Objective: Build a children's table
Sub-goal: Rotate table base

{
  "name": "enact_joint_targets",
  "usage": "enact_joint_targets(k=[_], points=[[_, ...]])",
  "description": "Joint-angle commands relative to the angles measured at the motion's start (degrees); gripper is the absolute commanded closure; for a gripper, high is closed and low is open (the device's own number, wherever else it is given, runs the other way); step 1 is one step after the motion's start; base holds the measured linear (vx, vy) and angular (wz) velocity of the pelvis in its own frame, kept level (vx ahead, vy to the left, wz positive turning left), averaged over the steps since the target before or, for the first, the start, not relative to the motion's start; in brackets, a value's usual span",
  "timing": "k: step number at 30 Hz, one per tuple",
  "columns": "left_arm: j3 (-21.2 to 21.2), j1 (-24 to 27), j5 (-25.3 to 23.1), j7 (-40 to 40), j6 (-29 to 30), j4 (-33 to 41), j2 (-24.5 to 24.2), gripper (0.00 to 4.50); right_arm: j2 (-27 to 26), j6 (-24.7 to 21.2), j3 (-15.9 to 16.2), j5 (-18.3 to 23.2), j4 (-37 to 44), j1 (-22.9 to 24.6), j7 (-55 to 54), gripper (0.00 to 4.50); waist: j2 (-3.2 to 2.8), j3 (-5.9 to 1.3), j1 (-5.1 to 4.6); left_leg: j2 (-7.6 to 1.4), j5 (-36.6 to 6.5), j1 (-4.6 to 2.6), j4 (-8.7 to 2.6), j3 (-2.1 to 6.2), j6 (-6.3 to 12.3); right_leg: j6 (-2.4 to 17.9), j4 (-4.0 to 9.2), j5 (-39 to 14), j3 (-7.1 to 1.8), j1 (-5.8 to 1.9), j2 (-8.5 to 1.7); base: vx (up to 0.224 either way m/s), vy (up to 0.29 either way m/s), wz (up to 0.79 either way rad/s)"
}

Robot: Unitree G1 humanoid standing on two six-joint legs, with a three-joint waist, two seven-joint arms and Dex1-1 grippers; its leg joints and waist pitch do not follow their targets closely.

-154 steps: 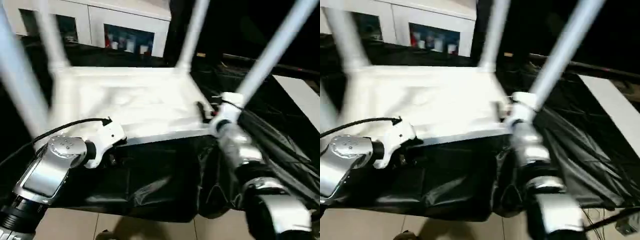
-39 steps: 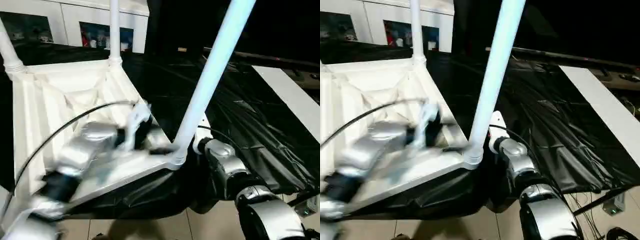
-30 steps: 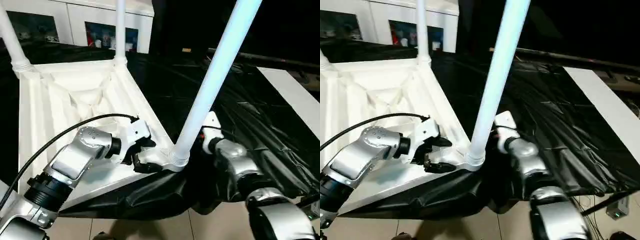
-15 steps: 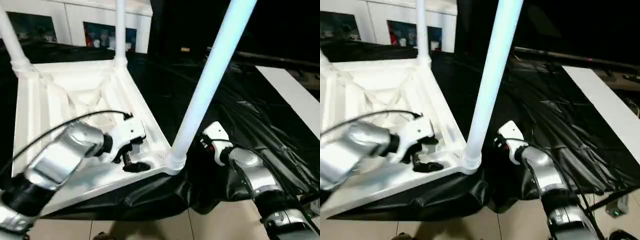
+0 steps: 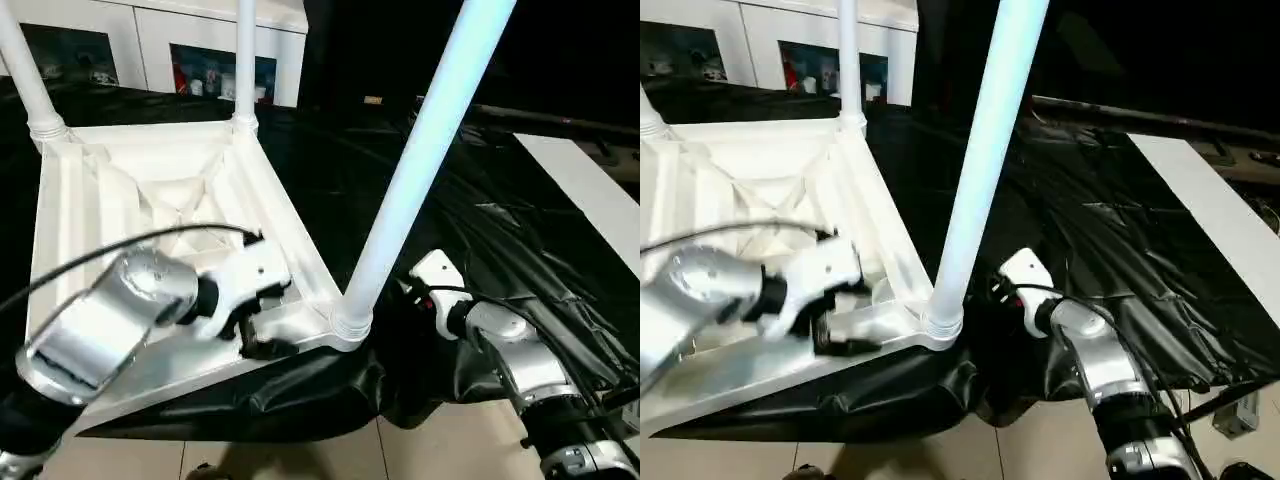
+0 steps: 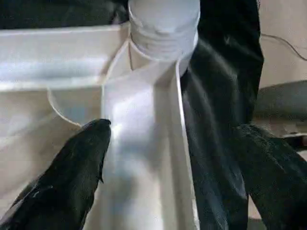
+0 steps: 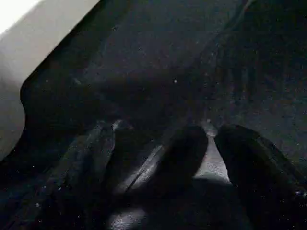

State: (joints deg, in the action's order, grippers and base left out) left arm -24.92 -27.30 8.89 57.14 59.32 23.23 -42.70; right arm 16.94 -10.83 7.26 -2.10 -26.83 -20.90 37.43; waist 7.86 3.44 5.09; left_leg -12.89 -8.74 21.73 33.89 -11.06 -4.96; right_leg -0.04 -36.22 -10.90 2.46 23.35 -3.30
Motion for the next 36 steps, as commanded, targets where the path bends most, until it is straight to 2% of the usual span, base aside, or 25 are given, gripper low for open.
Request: enact_joint_targets(k=[1,6,7,9,10,12,13,15,16,18,19,20,21,22,23,24,26,27,28,31,36], points=[[-1.6,0.3,-0.6,-0.7,-0.1,-0.9,0.6,0.04,1.2,-1.1,-0.2,0.0,1.6,0.4,0.0,0.69,-1.46,-3.30,-0.21,-0.48,-17.5,-1.34,-3.95,0.55,-4.48,6.7,4.86,-18.3,-2.14,-1.63,-3.30,0.000,0.000,0.00],[-3.0,-0.2,-2.9,-3.0,-1.0,-3.8,1.2,0.04,1.4,-2.0,0.4,-0.7,2.5,0.8,-0.4,0.69,-1.52,-3.39,-0.23,-0.46,-17.3,-1.29,-3.99,0.64,-4.61,6.7,4.82,-17.7,-2.09,-1.79,-3.34,0.000,0.000,0.00],[-3.4,-0.6,-3.7,-3.6,-1.5,-4.9,1.2,0.04,1.3,-2.5,0.6,-0.6,3.3,1.1,-0.4,0.69,-1.87,-3.32,-0.22,-0.42,-17.8,-1.41,-3.98,0.62,-4.59,6.7,4.94,-17.8,-2.13,-1.65,-3.28,0.000,0.000,0.00],[-3.8,-0.9,-3.9,-3.7,-1.8,-5.7,1.0,0.04,1.3,-3.0,0.8,-0.5,4.0,1.4,-0.3,0.69,-1.69,-3.31,-0.21,-0.42,-18.4,-1.36,-3.99,0.68,-4.53,6.6,5.01,-18.9,-2.09,-1.73,-3.36,0.000,0.000,0.00],[-3.9,-1.0,-3.9,-3.7,-1.9,-5.7,1.0,0.04,1.3,-3.0,0.8,-0.5,4.1,1.5,-0.3,0.69,-2.35,-3.32,-0.12,-0.40,-18.7,-1.44,-4.05,0.78,-4.72,6.6,4.94,-19.0,-2.09,-1.71,-3.39,0.000,0.000,0.00],[-4.6,-1.4,-4.3,-3.6,-2.6,-6.5,0.4,0.04,1.3,-3.6,1.2,-0.5,5.1,2.2,0.1,0.69,-2.15,-3.11,-0.29,-0.36,-20.9,-1.49,-4.08,0.86,-4.63,6.2,5.38,-21.4,-2.00,-1.58,-3.32,0.000,0.000,0.00],[-4.4,-1.7,-4.0,-3.3,-2.7,-6.5,0.3,0.04,1.4,-3.8,1.3,-0.5,5.8,2.8,0.3,0.69,-2.40,-3.00,-0.27,-0.32,-21.9,-1.52,-4.17,1.02,-4.62,5.8,5.54,-23.7,-1.97,-1.60,-3.49,0.000,0.000,0.00],[-4.2,-1.9,-3.8,-3.2,-2.8,-6.4,0.3,0.04,1.5,-4.1,1.4,-0.4,6.3,3.1,0.4,0.69,-2.42,-3.00,-0.34,-0.30,-23.2,-1.63,-4.11,1.14,-4.58,5.3,5.89,-26.1,-1.93,-1.55,-3.59,0.000,0.000,0.00],[-3.9,-2.2,-3.3,-2.7,-2.7,-5.8,0.2,0.04,1.6,-4.2,1.4,-0.4,6.8,3.5,0.5,0.69,-2.89,-3.03,-0.29,-0.29,-23.3,-1.63,-4.17,1.32,-4.61,5.3,5.84,-26.6,-1.87,-1.57,-3.67,0.000,0.000,0.00],[-3.2,-3.5,-2.6,-1.5,-2.2,-3.9,-1.0,0.04,1.7,-4.7,1.2,-0.2,7.9,4.7,0.1,0.69,-3.40,-2.98,-0.32,-0.23,-24.1,-1.67,-4.24,1.52,-4.65,5.5,5.94,-26.6,-1.75,-1.59,-3.60,0.000,0.000,0.00],[-3.2,-3.5,-2.6,-1.5,-2.2,-3.8,-1.1,0.04,1.6,-4.8,1.2,-0.2,7.9,4.7,0.1,0.69,-3.18,-3.00,-0.33,-0.23,-24.0,-1.65,-4.21,1.52,-4.48,5.7,5.97,-26.4,-1.75,-1.62,-3.60,0.000,0.000,0.00],[-3.0,-3.7,-2.5,-1.3,-2.2,-3.6,-1.2,0.04,1.6,-4.8,1.1,-0.2,8.1,4.8,-0.1,0.69,-3.24,-2.97,-0.30,-0.20,-24.0,-1.66,-4.21,1.54,-4.41,5.8,5.95,-26.2,-1.75,-1.62,-3.57,0.000,0.000,0.00],[-2.7,-4.1,-2.4,-1.1,-2.0,-3.4,-1.5,0.04,1.5,-5.1,1.1,-0.1,8.4,5.0,-0.2,0.69,-3.64,-2.87,-0.24,-0.17,-24.1,-1.75,-4.23,1.59,-4.34,6.1,5.94,-26.0,-1.79,-1.52,-3.60,0.000,0.000,0.00],[-2.7,-4.1,-2.4,-1.1,-2.0,-3.4,-1.5,0.04,1.5,-5.1,1.1,-0.1,8.4,5.0,-0.2,0.69,-3.45,-2.90,-0.34,-0.15,-23.8,-1.66,-4.23,1.62,-4.25,6.3,5.91,-25.9,-1.77,-1.65,-3.59,0.000,0.000,0.00],[-2.4,-4.7,-2.4,-0.9,-2.1,-3.4,-2.0,0.04,1.3,-5.2,1.2,0.0,8.6,5.1,-0.5,0.69,-3.96,-2.95,-0.19,-0.17,-23.8,-1.73,-4.30,1.72,-4.35,6.5,5.80,-25.4,-1.80,-1.69,-3.64,0.000,0.000,0.00],[-2.4,-4.9,-2.6,-0.9,-2.2,-3.5,-2.2,0.04,1.2,-5.3,1.3,0.0,8.6,5.2,-0.7,0.69,-3.83,-3.00,-0.27,-0.17,-23.5,-1.73,-4.27,1.66,-4.30,7.0,5.70,-24.0,-1.84,-1.63,-3.50,0.000,0.000,0.00],[-2.5,-5.0,-2.7,-0.9,-2.5,-3.8,-2.3,0.04,1.0,-5.3,1.3,0.0,8.7,5.3,-0.8,0.69,-4.10,-3.09,-0.13,-0.19,-22.7,-1.77,-4.29,1.60,-4.30,7.8,5.44,-21.8,-1.92,-1.73,-3.47,0.000,0.000,0.00],[-2.6,-5.0,-2.7,-0.9,-2.8,-4.2,-2.4,0.04,0.9,-5.5,1.4,0.0,8.9,5.4,-1.0,0.69,-4.00,-3.09,-0.16,-0.16,-22.4,-1.70,-4.28,1.53,-4.27,8.2,5.37,-20.9,-1.93,-1.79,-3.43,0.000,0.000,0.00],[-2.7,-4.8,-2.6,-0.8,-3.0,-4.6,-2.3,0.04,0.7,-5.5,1.5,-0.1,9.0,5.6,-1.1,0.69,-4.36,-3.15,-0.06,-0.15,-22.0,-1.68,-4.32,1.54,-4.36,8.5,5.25,-19.8,-1.97,-1.89,-3.46,0.000,0.000,0.00],[-3.3,-4.2,-2.1,-0.5,-3.2,-5.7,-1.8,0.04,0.6,-5.9,1.7,0.0,9.4,5.9,-1.2,0.69,-4.31,-3.24,-0.05,-0.11,-21.1,-1.64,-4.30,1.45,-4.30,8.9,5.08,-18.2,-1.98,-2.06,-3.40,0.000,0.000,0.00],[-4.2,-3.1,-1.6,-0.6,-3.6,-7.9,-0.4,0.04,0.6,-6.3,1.9,0.1,10.0,6.3,-1.3,0.69,-4.43,-3.21,0.01,-0.03,-20.5,-1.58,-4.32,1.37,-3.97,8.5,5.22,-19.4,-2.00,-2.10,-3.45,0.000,0.000,0.00]])
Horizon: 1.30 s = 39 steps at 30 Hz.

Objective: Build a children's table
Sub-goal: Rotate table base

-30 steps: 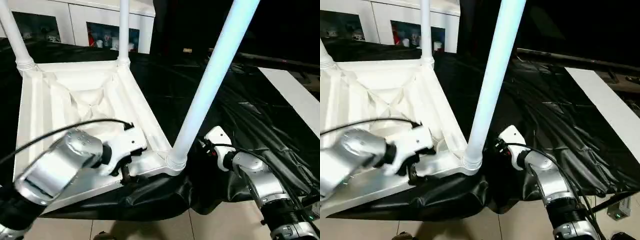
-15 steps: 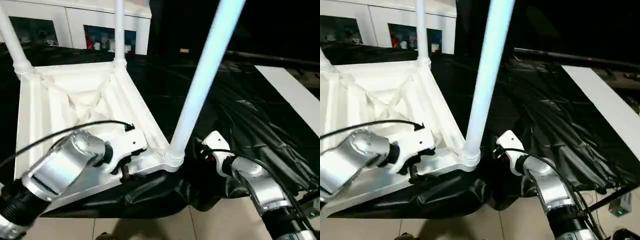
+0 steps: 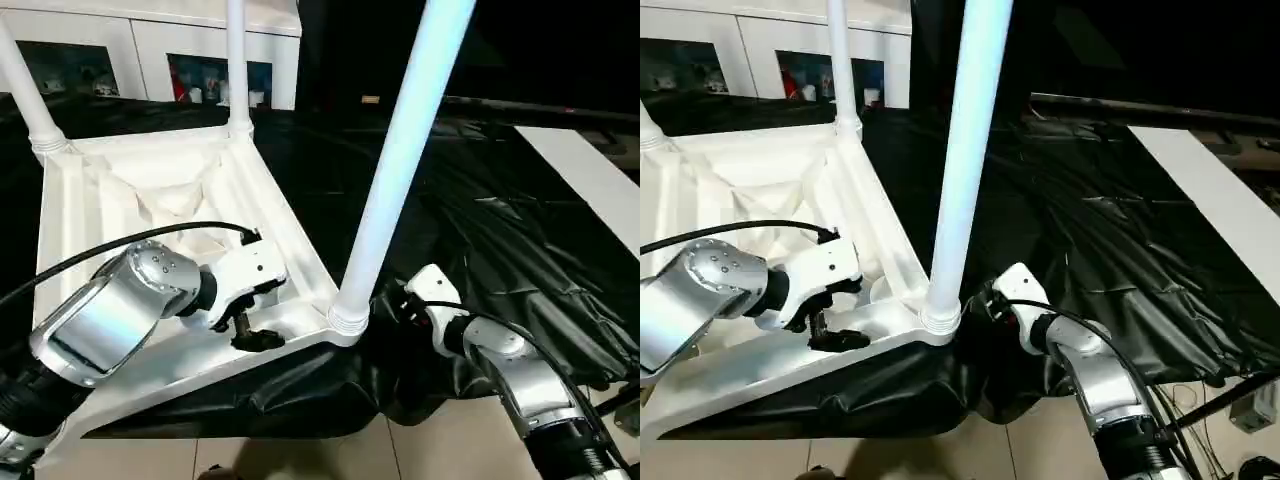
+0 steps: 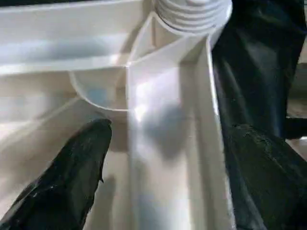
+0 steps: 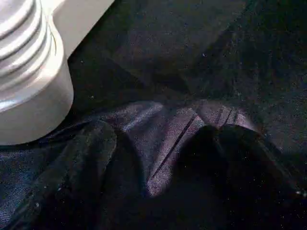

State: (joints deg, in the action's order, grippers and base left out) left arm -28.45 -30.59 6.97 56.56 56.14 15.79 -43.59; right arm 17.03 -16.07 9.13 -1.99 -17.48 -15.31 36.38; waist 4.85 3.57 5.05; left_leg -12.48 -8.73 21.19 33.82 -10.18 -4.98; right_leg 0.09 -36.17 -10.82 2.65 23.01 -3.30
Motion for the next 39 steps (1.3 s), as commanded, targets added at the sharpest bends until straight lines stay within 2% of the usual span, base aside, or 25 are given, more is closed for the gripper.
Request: enact_joint_targets(k=[1,6,9,10,11,14,20,25,27,32,33,35,37,39], points=[[-0.7,0.2,0.3,-0.1,-0.5,-0.5,0.6,0.04,0.6,-1.1,0.0,0.1,0.8,0.8,-0.2,0.69,-1.48,-3.32,0.03,-0.48,-21.0,-1.06,-4.28,0.53,-3.91,8.3,5.24,-20.2,-2.19,-1.76,-3.49,0.000,0.000,0.00],[-0.1,0.2,1.2,-0.2,0.2,-0.3,1.3,0.04,2.1,-1.4,-0.4,2.0,3.8,2.1,2.9,0.69,-1.62,-3.29,0.24,-0.55,-21.4,-1.17,-4.28,0.56,-3.34,8.0,5.43,-20.6,-2.23,-1.75,-3.52,0.000,0.000,0.00],[0.2,0.2,1.2,0.2,-0.1,-0.7,1.0,0.04,5.0,-1.6,-0.8,5.4,9.5,4.3,8.6,0.69,-1.56,-3.22,0.17,-0.51,-21.5,-1.06,-4.29,0.58,-2.99,7.7,5.51,-21.6,-2.19,-1.85,-3.50,0.000,0.000,0.00],[0.2,0.2,1.2,0.2,-0.2,-0.8,0.9,0.04,5.7,-1.8,-0.8,6.1,10.7,4.8,9.8,0.69,-1.54,-3.21,0.44,-0.60,-21.4,-1.12,-4.21,0.52,-2.50,7.2,5.63,-21.7,-2.30,-1.90,-3.56,0.000,0.000,0.00],[0.0,0.2,0.8,0.2,-0.4,-1.2,0.7,0.04,7.0,-2.8,-1.0,7.6,13.2,5.7,12.1,0.69,-1.54,-3.11,0.40,-0.55,-21.0,-0.94,-4.32,0.57,-2.15,7.1,5.61,-22.0,-2.29,-1.96,-3.47,0.000,0.000,0.00],[-0.7,0.6,0.2,0.0,-0.8,-2.1,0.5,0.04,12.4,-5.5,-1.5,10.6,20.0,8.5,18.1,0.69,-1.53,-3.11,0.69,-0.69,-21.0,-1.07,-4.25,0.57,-1.73,6.6,5.79,-22.8,-2.31,-1.96,-3.52,0.000,0.000,0.00],[-1.5,1.0,0.0,-0.3,-1.3,-3.2,0.8,0.04,17.3,-9.2,-3.1,14.0,26.4,11.0,22.0,0.69,-1.46,-2.92,0.64,-0.59,-22.0,-1.09,-4.23,0.76,-1.47,5.4,6.46,-28.2,-2.11,-1.57,-3.74,0.000,0.000,0.00],[-1.9,1.1,-0.4,-0.2,-2.8,-4.5,1.2,0.04,18.1,-10.2,-2.9,14.5,27.7,11.0,21.5,0.69,-1.25,-3.00,0.54,-0.53,-22.1,-1.12,-4.07,0.79,-1.50,4.9,6.59,-29.5,-2.04,-1.38,-3.77,0.000,0.000,0.00],[-1.7,0.9,-1.3,-0.8,-5.2,-6.3,1.6,0.04,17.9,-10.9,-2.2,14.5,28.2,10.8,21.2,0.69,-1.10,-2.97,0.54,-0.45,-21.8,-1.01,-4.05,0.79,-1.34,4.7,6.74,-29.8,-1.98,-1.39,-3.78,0.000,0.000,0.00],[-2.0,0.9,-1.6,-0.2,-7.1,-7.6,1.4,0.04,17.9,-11.5,-1.7,14.8,28.7,10.7,20.9,0.69,-1.23,-3.18,0.72,-0.65,-20.7,-0.98,-4.14,0.85,-1.30,5.2,6.24,-27.0,-2.07,-1.51,-3.84,0.000,0.000,0.00],[-2.1,0.9,-2.1,0.0,-9.0,-8.6,1.3,0.20,18.0,-11.3,-1.4,14.6,28.5,10.6,20.8,0.69,-1.00,-3.14,0.68,-0.62,-20.6,-0.95,-4.14,0.78,-1.19,5.3,6.31,-26.8,-2.07,-1.48,-3.79,0.000,0.000,0.00],[-2.4,0.8,-3.1,0.5,-12.3,-10.9,1.0,0.40,18.0,-11.1,-1.2,14.3,28.1,10.4,20.7,0.69,-1.04,-3.14,0.82,-0.62,-20.8,-1.00,-4.14,0.76,-1.32,5.3,6.24,-26.9,-2.09,-1.48,-3.85,0.000,0.000,0.00],[-2.9,0.6,-3.8,1.1,-14.0,-12.2,0.7,0.42,18.0,-11.1,-1.1,14.1,28.0,10.3,20.7,0.69,-1.13,-3.11,0.93,-0.62,-21.2,-1.04,-4.20,0.79,-1.42,5.0,6.34,-27.7,-2.10,-1.46,-3.93,0.000,0.000,0.00],[-3.1,0.5,-4.2,1.3,-15.2,-13.2,0.7,0.64,17.9,-11.1,-0.9,14.0,27.8,10.3,20.6,0.69,-1.07,-3.01,0.94,-0.57,-22.1,-1.12,-4.18,0.82,-1.55,4.5,6.55,-29.4,-2.04,-1.35,-3.97,0.000,0.000,0.00]])
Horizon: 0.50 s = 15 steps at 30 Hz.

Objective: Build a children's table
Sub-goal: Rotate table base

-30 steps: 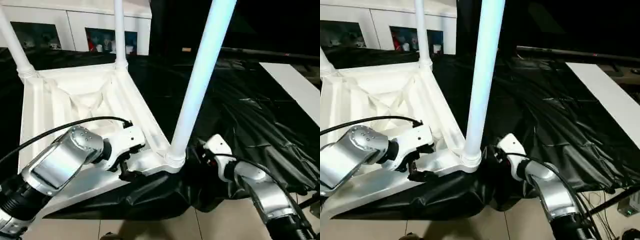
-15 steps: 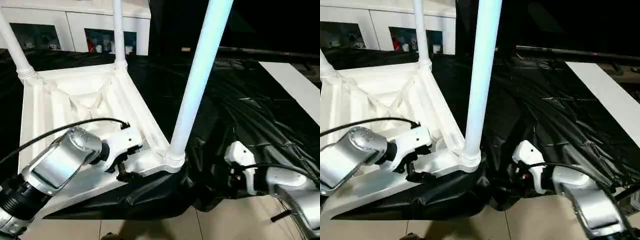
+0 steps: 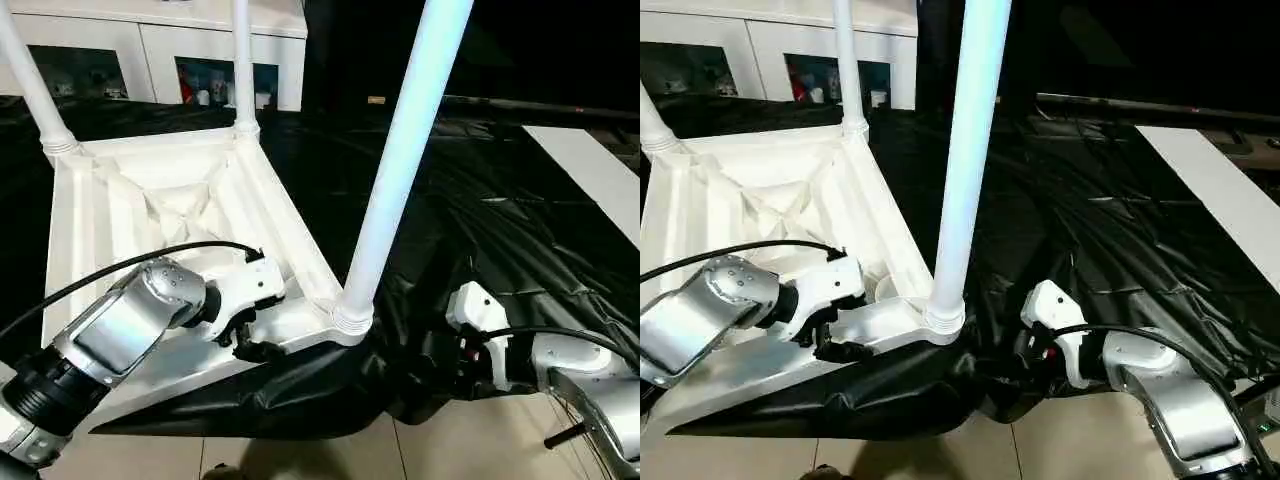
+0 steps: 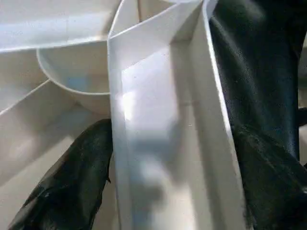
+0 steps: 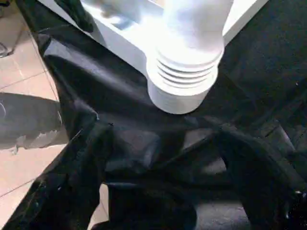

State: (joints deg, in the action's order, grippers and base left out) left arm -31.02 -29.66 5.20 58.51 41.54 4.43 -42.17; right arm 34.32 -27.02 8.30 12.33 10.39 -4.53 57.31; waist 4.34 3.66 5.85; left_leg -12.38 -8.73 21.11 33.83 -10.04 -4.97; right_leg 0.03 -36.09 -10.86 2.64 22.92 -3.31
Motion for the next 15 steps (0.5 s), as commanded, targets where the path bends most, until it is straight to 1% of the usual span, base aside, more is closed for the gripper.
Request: enact_joint_targets(k=[1,3,4,6,7,8,9,10,11,12,13,14,15], points=[[-0.8,-0.5,-3.0,-0.6,-1.4,-2.3,-0.8,0.75,0.7,-0.2,0.0,-0.4,0.0,-0.5,-0.4,0.69,-0.58,-3.04,0.12,-0.65,-22.6,-1.03,-4.20,0.73,-1.71,4.2,6.56,-30.6,-1.98,-1.24,-4.03,0.000,0.000,0.00],[-1.2,-0.9,-3.8,-0.7,-2.9,-3.2,-1.0,0.81,0.7,-0.1,0.2,-0.5,0.0,-0.5,-0.5,0.69,-0.45,-2.95,0.11,-0.57,-23.1,-1.10,-4.13,0.80,-1.73,3.4,6.93,-32.9,-1.90,-1.10,-4.12,0.000,0.000,0.00],[-1.6,-1.4,-4.7,-0.6,-4.7,-4.3,-1.2,0.85,0.7,-0.2,0.3,-0.5,0.0,-0.5,-0.7,0.69,-0.39,-2.82,0.04,-0.47,-23.6,-1.16,-4.10,0.86,-1.76,2.7,7.18,-34.8,-1.79,-0.97,-4.11,0.000,0.000,0.00],[-2.3,-2.2,-6.7,-1.0,-7.7,-6.0,-1.7,0.85,0.6,-0.1,0.5,-0.5,0.0,-0.6,-0.8,0.69,-0.38,-2.74,0.06,-0.29,-24.5,-1.46,-3.84,1.00,-1.80,1.5,7.72,-38.1,-1.66,-0.66,-4.25,0.000,0.000,0.00],[-3.2,-3.2,-9.1,-1.5,-11.4,-8.1,-2.4,0.85,0.6,-0.1,0.7,-0.5,-0.1,-0.7,-0.8,0.69,-0.39,-2.53,0.07,-0.10,-25.6,-1.70,-3.69,1.19,-1.67,0.6,8.35,-40.7,-1.37,-0.31,-4.23,0.000,0.000,0.00],[-3.6,-3.7,-10.2,-1.2,-13.6,-9.1,-2.8,0.85,0.6,0.0,0.8,-0.5,-0.1,-0.8,-0.9,0.69,-0.30,-2.57,-0.16,-0.02,-26.6,-1.69,-3.66,1.41,-1.84,-0.2,8.61,-42.3,-1.05,-0.42,-4.31,0.000,0.000,0.00],[-3.6,-3.9,-10.6,-0.9,-14.4,-9.6,-3.1,0.85,0.6,0.0,0.9,-0.5,-0.1,-0.8,-0.9,0.69,-0.48,-2.65,-0.19,-0.06,-26.9,-1.66,-3.68,1.53,-2.10,-0.4,8.53,-42.6,-0.89,-0.63,-4.45,0.000,0.000,0.00],[-3.4,-4.0,-10.6,-0.7,-14.7,-9.7,-3.3,0.85,0.6,0.0,0.9,-0.5,-0.1,-0.8,-0.9,0.69,-0.75,-2.65,-0.39,-0.15,-27.9,-1.60,-3.93,1.85,-2.27,-0.2,8.75,-42.6,-0.30,-0.95,-4.56,0.000,0.000,0.00],[-3.3,-4.1,-10.9,-0.7,-15.2,-9.7,-3.8,0.85,0.5,0.0,1.0,-0.5,-0.1,-0.9,-1.0,0.69,-1.13,-2.60,-0.70,-0.48,-30.0,-1.75,-4.40,2.38,-2.45,0.7,8.88,-40.9,0.58,-1.45,-4.69,0.000,0.000,0.00],[-3.3,-4.2,-11.1,-0.6,-15.6,-9.7,-4.0,0.85,0.4,0.0,1.1,-0.5,-0.1,-0.9,-1.1,0.69,-1.25,-2.59,-0.86,-0.59,-31.0,-1.64,-4.63,2.67,-2.59,1.0,8.86,-39.9,0.91,-1.78,-4.73,0.000,0.000,0.00],[-3.3,-4.2,-11.5,-0.6,-15.9,-9.7,-4.4,0.85,0.3,0.0,1.2,-0.6,-0.1,-0.9,-1.1,0.69,-1.92,-2.27,-1.14,-1.01,-35.1,-2.16,-5.17,3.27,-2.89,2.1,9.23,-38.1,1.76,-2.01,-4.70,0.000,0.000,0.00],[-3.2,-4.3,-11.9,-0.6,-16.3,-9.8,-4.8,0.85,0.2,0.1,1.3,-0.6,-0.2,-0.9,-1.2,0.69,-1.98,-2.25,-1.71,-1.42,-39.0,-2.17,-5.70,3.84,-3.04,2.6,9.11,-35.6,2.84,-2.89,-4.68,-0.048,0.053,-0.12],[-3.0,-4.3,-12.2,-0.8,-16.6,-9.7,-5.1,0.85,0.1,0.2,1.4,-0.8,-0.3,-1.0,-1.3,0.69,-2.44,-2.00,-1.68,-1.78,-41.5,-2.17,-6.31,4.17,-3.33,2.9,8.86,-34.4,3.30,-3.21,-4.51,-0.048,0.053,-0.12]])
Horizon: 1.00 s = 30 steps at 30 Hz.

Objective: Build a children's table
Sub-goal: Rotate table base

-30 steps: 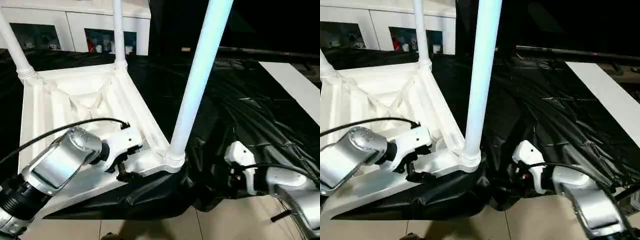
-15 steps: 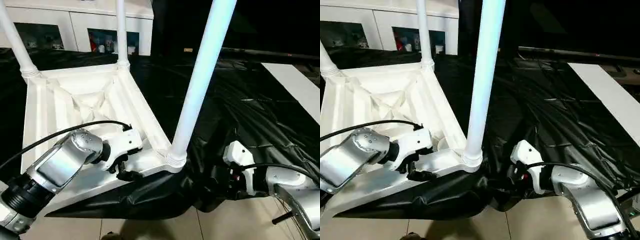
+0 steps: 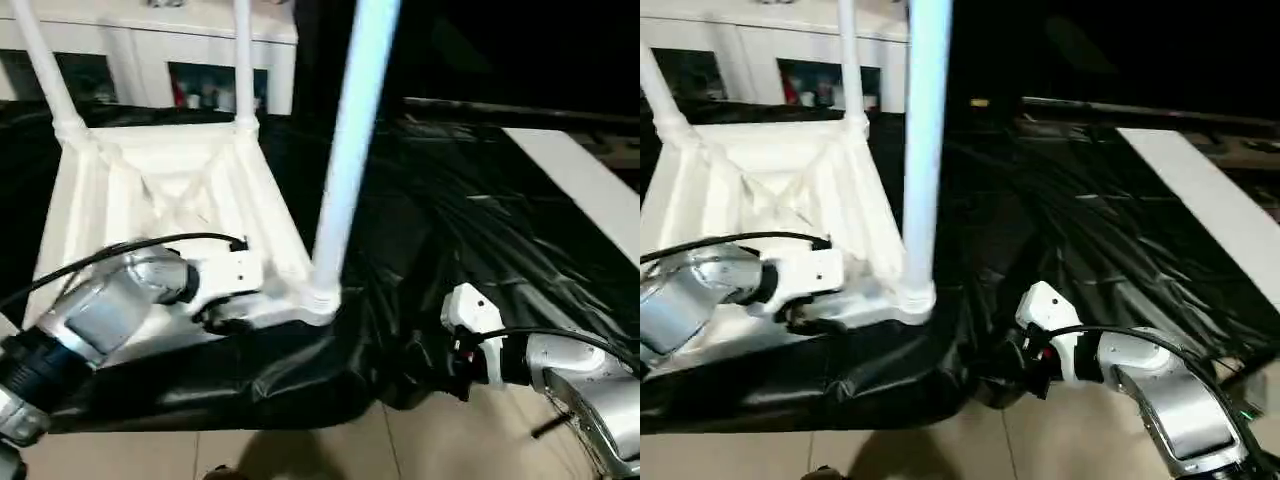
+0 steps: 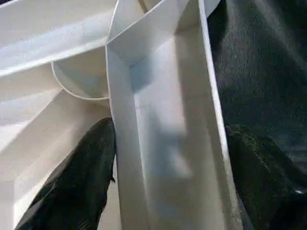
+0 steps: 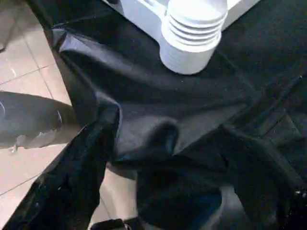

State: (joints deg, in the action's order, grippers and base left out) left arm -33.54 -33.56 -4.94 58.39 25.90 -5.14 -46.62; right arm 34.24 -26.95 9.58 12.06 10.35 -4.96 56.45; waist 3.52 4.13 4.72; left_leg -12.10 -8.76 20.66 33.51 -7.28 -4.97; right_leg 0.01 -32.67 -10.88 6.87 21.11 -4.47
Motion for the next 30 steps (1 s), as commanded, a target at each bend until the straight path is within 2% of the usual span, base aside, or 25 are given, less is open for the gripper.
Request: enact_joint_targets(k=[1,2,3,4,5,6,7,8,9,10,11,12,13,14,15,16,18,19,20,21,22,23,25,28,30], points=[[-0.2,-0.4,-2.3,-0.7,-1.2,-0.2,-0.8,0.85,0.2,0.2,0.3,-0.5,-0.4,-0.6,-0.5,0.69,-2.07,-2.21,-0.72,-3.06,-47.3,-0.78,-7.83,1.90,-3.69,3.6,3.24,-29.9,-0.25,-2.82,-2.85,-0.053,0.054,-0.14],[0.2,-0.3,-2.1,-0.4,-1.4,0.2,-0.9,0.85,0.1,0.2,0.3,-0.5,-0.4,-0.6,-0.6,0.69,-2.35,-2.08,-0.49,-3.71,-50.5,0.48,-9.44,2.00,-4.15,4.2,0.51,-26.3,-0.30,-4.06,-2.41,-0.108,0.025,-0.07],[1.7,0.1,-0.3,0.0,-0.3,1.3,-0.3,0.85,0.1,0.3,0.4,-0.4,-0.5,-0.8,-0.7,0.69,-2.61,-2.31,2.95,-3.96,-54.8,4.33,-12.35,0.08,-4.42,5.0,-7.91,-16.1,-1.27,-6.23,-0.90,-0.108,0.025,-0.07],[2.0,0.1,0.0,0.2,-0.2,1.5,-0.1,0.85,0.1,0.3,0.4,-0.4,-0.5,-0.8,-0.7,0.69,-0.45,-2.20,2.86,-2.33,-47.8,0.99,-10.97,-2.09,-3.04,3.8,-7.16,-24.3,-4.92,-2.49,-1.21,-0.072,-0.047,0.09],[3.5,0.8,1.8,0.7,0.3,2.6,0.5,0.85,-0.1,0.5,0.6,-0.4,-0.9,-1.1,-0.9,0.69,2.46,-2.15,2.33,-0.36,-39.0,-2.45,-4.72,-1.55,-3.50,1.3,0.63,-42.7,-6.19,1.79,-3.84,0.044,-0.113,0.15],[3.6,0.8,1.9,0.8,0.2,2.6,0.6,0.85,-0.1,0.5,0.7,-0.4,-1.0,-1.2,-0.9,0.69,1.81,-1.73,2.46,2.22,-13.6,-4.78,6.51,-0.19,-1.31,0.2,8.05,-65.0,-8.34,5.95,-8.85,0.044,-0.113,0.15],[4.5,1.2,2.6,0.8,0.9,3.1,1.0,0.85,-0.3,0.7,0.7,-0.5,-1.3,-1.3,-1.1,0.69,2.31,-2.65,3.19,1.94,-4.8,1.57,3.41,1.20,-0.32,1.2,4.44,-56.1,-8.74,-1.37,-8.61,0.105,-0.069,-0.10],[4.6,1.3,2.7,0.8,1.0,3.1,1.0,0.85,-0.3,0.7,0.7,-0.5,-1.3,-1.4,-1.1,0.69,1.24,-3.15,4.27,0.17,-5.3,0.77,-0.08,0.87,-1.52,2.6,3.05,-46.7,-7.76,-1.61,-7.31,0.051,-0.030,0.05],[5.8,2.0,4.0,1.0,2.0,3.9,1.5,0.85,-0.6,0.9,0.6,-0.6,-1.6,-1.5,-1.5,0.69,0.46,-3.85,3.78,-0.73,-9.1,-2.02,-1.86,-0.21,-2.41,6.0,0.23,-25.3,-5.99,0.84,-3.17,0.051,-0.030,0.05],[7.0,2.6,5.6,0.9,2.8,4.4,2.1,0.85,-0.8,1.1,0.5,-0.6,-1.8,-1.5,-1.7,0.69,0.33,-3.90,3.19,-1.13,-12.1,-1.66,-2.99,-0.57,-2.07,9.6,-0.70,-13.1,-5.57,-0.03,-2.38,-0.036,-0.037,0.28],[9.2,3.6,8.4,0.9,4.1,5.4,3.2,0.85,-1.1,1.4,0.3,-0.7,-2.1,-1.6,-2.2,0.69,0.40,-3.34,2.99,-1.14,-18.3,-1.71,-3.24,-1.17,-2.01,11.1,0.02,-16.1,-5.81,0.44,-2.50,0.000,0.000,0.00],[9.2,3.6,8.4,0.9,4.1,5.4,3.2,0.85,-1.1,1.4,0.3,-0.7,-2.1,-1.6,-2.2,0.69,0.29,-3.10,2.91,-0.88,-21.3,-1.66,-3.22,-1.33,-2.22,10.9,0.50,-20.1,-5.90,0.55,-2.79,0.000,0.000,0.00],[13.0,5.2,12.2,-0.3,5.2,7.0,5.0,0.85,-1.4,1.7,0.0,-0.7,-2.3,-1.7,-2.7,0.69,0.07,-3.12,2.88,-0.89,-24.7,-1.63,-3.28,-1.12,-2.63,9.6,1.12,-26.6,-5.88,0.45,-3.43,0.000,0.000,0.00],[16.1,6.4,14.6,-1.6,4.7,8.1,6.4,0.85,-1.7,2.0,-0.2,-0.7,-2.5,-1.8,-3.0,0.69,0.24,-3.16,2.86,-0.96,-24.7,-1.26,-3.44,-1.02,-2.67,8.2,1.75,-29.2,-5.76,0.17,-3.80,0.000,0.000,0.00],[18.3,7.3,16.3,-2.4,4.5,9.1,7.2,0.85,-1.9,2.2,-0.4,-0.7,-2.6,-1.8,-3.3,0.69,0.15,-3.21,2.95,-0.97,-24.4,-1.25,-3.52,-0.97,-2.60,7.6,1.98,-29.8,-5.68,0.09,-3.92,0.000,0.000,0.00],[18.6,7.5,16.6,-2.5,4.5,9.2,7.3,0.85,-1.9,2.2,-0.4,-0.7,-2.6,-1.8,-3.4,0.69,0.43,-3.31,2.88,-0.95,-22.8,-0.79,-3.63,-0.96,-2.46,6.6,2.01,-29.4,-5.65,-0.28,-3.96,0.000,0.000,0.00],[21.8,9.5,18.9,-2.8,2.6,11.2,8.2,0.85,-2.1,2.4,-0.6,-0.5,-2.8,-1.9,-3.6,0.69,0.61,-3.22,2.84,-0.91,-21.4,-0.56,-3.82,-1.02,-2.15,5.4,2.30,-29.9,-5.56,-0.35,-3.94,0.000,0.000,0.00],[22.4,10.3,19.4,-2.7,1.9,12.0,8.1,0.85,-2.1,2.4,-0.6,-0.4,-2.8,-1.9,-3.6,0.69,0.86,-3.20,2.71,-0.86,-21.2,-0.70,-3.86,-1.13,-1.93,4.7,2.58,-30.6,-5.51,-0.24,-3.76,0.000,0.000,0.00],[23.1,11.3,19.7,-2.7,2.6,13.1,7.6,0.85,-2.2,2.4,-0.5,-0.5,-2.9,-1.9,-3.6,0.69,0.74,-3.23,2.75,-0.90,-20.9,-0.70,-3.88,-1.07,-1.93,4.6,2.51,-30.4,-5.53,-0.31,-3.84,0.000,0.000,0.00],[23.1,11.3,19.7,-2.7,2.6,13.1,7.6,0.85,-2.2,2.4,-0.5,-0.5,-2.9,-1.9,-3.6,0.69,0.96,-3.29,2.58,-0.95,-20.0,-0.52,-4.05,-1.09,-1.90,4.4,2.38,-29.5,-5.52,-0.54,-3.76,0.000,0.000,0.00],[23.6,12.4,19.9,-2.5,3.1,14.4,7.0,0.85,-2.2,2.5,-0.4,-0.4,-3.0,-1.9,-3.6,0.69,0.98,-3.27,2.49,-0.98,-19.5,-0.59,-4.09,-1.17,-1.81,4.4,2.33,-28.6,-5.62,-0.37,-3.63,0.000,0.000,0.00],[23.3,13.9,20.5,-1.4,5.1,16.2,6.1,0.85,-2.2,2.4,-0.2,-0.4,-3.3,-2.2,-3.4,0.69,1.44,-3.24,2.28,-1.04,-19.1,-0.50,-4.13,-1.20,-1.70,4.6,2.10,-28.0,-5.69,-0.38,-3.62,0.000,0.000,0.00],[23.4,14.3,21.1,-1.0,6.4,16.9,6.2,0.85,-2.2,2.4,-0.1,-0.3,-3.6,-2.3,-3.4,0.69,1.22,-3.25,1.99,-1.00,-19.0,-0.55,-4.20,-1.25,-1.65,4.8,2.08,-27.7,-5.72,-0.31,-3.51,0.000,0.000,0.00],[23.2,14.1,21.3,-3.8,7.5,16.1,9.4,0.85,-2.5,2.5,0.6,-0.6,-4.7,-3.1,-3.7,0.69,1.26,-3.54,1.84,-1.16,-17.6,-0.89,-3.98,-1.55,-1.61,7.1,1.62,-21.3,-5.90,-0.17,-3.29,0.000,0.000,0.00],[20.4,13.2,18.8,-4.7,5.3,12.9,10.6,0.85,-3.1,2.4,1.2,-0.9,-6.0,-4.1,-4.2,0.69,1.41,-3.69,1.73,-1.09,-16.6,-0.61,-4.02,-1.58,-1.48,7.5,1.33,-18.9,-5.87,-0.51,-3.12,0.000,0.000,0.00]])
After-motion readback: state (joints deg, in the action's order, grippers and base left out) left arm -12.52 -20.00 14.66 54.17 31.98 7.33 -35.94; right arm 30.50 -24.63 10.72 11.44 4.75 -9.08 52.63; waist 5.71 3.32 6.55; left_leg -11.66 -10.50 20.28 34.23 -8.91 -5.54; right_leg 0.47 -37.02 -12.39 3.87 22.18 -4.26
